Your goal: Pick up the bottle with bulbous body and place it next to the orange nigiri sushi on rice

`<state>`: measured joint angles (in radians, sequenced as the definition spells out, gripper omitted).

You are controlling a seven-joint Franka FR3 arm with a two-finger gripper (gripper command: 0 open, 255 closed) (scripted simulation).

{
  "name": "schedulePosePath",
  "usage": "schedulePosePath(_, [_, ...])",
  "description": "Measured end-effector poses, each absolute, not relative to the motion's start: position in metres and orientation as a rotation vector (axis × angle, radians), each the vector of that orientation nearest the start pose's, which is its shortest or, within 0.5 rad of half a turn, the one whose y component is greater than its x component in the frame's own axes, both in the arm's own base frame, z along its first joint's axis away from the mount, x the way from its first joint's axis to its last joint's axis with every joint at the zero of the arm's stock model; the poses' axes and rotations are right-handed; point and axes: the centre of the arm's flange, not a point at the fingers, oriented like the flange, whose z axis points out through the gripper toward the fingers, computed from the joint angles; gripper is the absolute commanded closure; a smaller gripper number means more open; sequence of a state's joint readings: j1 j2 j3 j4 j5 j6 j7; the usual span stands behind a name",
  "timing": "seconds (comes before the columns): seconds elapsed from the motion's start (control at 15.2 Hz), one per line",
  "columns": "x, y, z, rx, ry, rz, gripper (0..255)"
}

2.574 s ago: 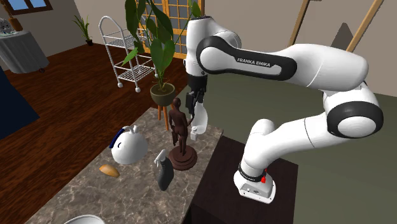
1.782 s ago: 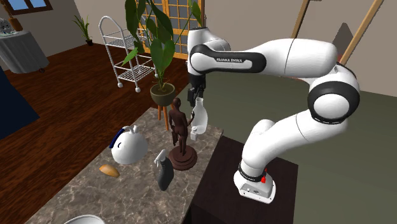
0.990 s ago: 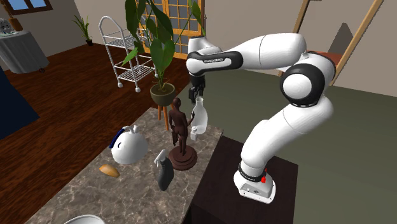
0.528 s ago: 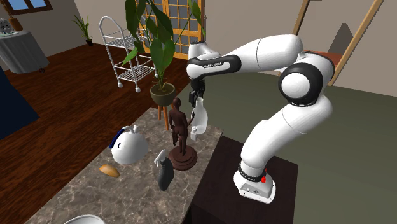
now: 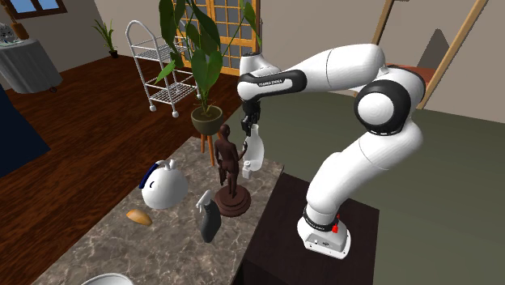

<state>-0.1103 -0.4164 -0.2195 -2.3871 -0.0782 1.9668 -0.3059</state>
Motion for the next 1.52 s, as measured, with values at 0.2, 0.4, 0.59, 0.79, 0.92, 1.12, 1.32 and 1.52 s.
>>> schedulePosePath(0.2, [0.397,-0.146,0.470,-3.122,-0.040,0.009,255])
schedulePosePath(0.4, [0.397,-0.146,0.470,-3.122,-0.040,0.009,255])
schedulePosePath(0.59, [0.396,-0.145,0.481,-3.122,-0.040,0.009,255])
schedulePosePath(0.79, [0.396,-0.146,0.496,-3.122,-0.040,0.009,255])
schedulePosePath(0.92, [0.397,-0.146,0.506,-3.122,-0.040,0.009,255])
schedulePosePath(1.12, [0.397,-0.147,0.523,-3.122,-0.040,0.009,255])
schedulePosePath(1.32, [0.397,-0.146,0.539,-3.123,-0.040,0.009,255])
schedulePosePath(1.52, [0.396,-0.146,0.554,-3.123,-0.040,0.009,255])
